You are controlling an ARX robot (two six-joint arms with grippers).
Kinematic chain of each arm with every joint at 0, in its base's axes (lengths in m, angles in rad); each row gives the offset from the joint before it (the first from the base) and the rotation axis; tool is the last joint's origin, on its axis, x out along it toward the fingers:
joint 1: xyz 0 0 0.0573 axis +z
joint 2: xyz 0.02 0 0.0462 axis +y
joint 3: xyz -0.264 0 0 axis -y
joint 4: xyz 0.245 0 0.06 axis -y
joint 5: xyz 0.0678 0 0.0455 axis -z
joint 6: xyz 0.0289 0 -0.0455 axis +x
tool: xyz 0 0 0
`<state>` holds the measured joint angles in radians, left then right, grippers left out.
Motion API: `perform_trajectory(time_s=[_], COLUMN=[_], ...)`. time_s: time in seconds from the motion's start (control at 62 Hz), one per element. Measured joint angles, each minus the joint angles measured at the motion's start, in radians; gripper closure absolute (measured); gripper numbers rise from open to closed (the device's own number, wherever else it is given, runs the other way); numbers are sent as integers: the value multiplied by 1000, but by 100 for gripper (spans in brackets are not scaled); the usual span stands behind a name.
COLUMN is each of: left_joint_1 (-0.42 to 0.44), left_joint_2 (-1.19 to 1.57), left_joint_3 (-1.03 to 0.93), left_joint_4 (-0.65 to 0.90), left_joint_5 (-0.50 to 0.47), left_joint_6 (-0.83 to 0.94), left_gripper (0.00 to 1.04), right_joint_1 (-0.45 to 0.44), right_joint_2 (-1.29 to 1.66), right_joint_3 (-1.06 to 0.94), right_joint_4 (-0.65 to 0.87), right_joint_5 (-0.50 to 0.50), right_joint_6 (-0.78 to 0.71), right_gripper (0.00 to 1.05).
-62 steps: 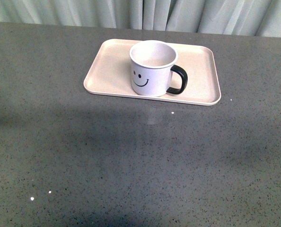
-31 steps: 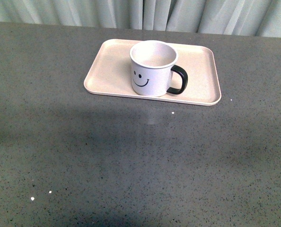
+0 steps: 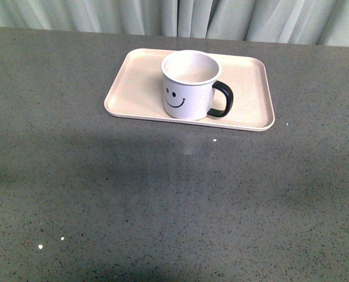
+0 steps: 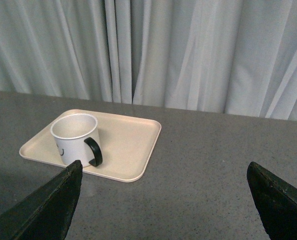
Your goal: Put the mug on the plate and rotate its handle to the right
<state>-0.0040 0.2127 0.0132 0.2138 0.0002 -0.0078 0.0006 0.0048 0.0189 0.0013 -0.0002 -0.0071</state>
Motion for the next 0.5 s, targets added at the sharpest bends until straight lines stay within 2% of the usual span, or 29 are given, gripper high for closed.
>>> perform_trajectory(time_s=[0.161, 0.274, 0.5], left_joint_1=[0, 0, 1], left_joint_2=[-38, -180, -196], left_joint_3=[0, 0, 0], left_joint_4=[-39, -204, -214], left_joint_5=[0, 0, 0], left_joint_6=[0, 0, 0], left_gripper=[103, 103, 103], right_joint_1=[0, 0, 0], right_joint_2=[0, 0, 0], right_joint_3=[0, 0, 0], right_joint_4=[0, 0, 0], right_joint_5=[0, 0, 0], right_joint_6=[0, 0, 0], right_gripper=[9, 9, 9])
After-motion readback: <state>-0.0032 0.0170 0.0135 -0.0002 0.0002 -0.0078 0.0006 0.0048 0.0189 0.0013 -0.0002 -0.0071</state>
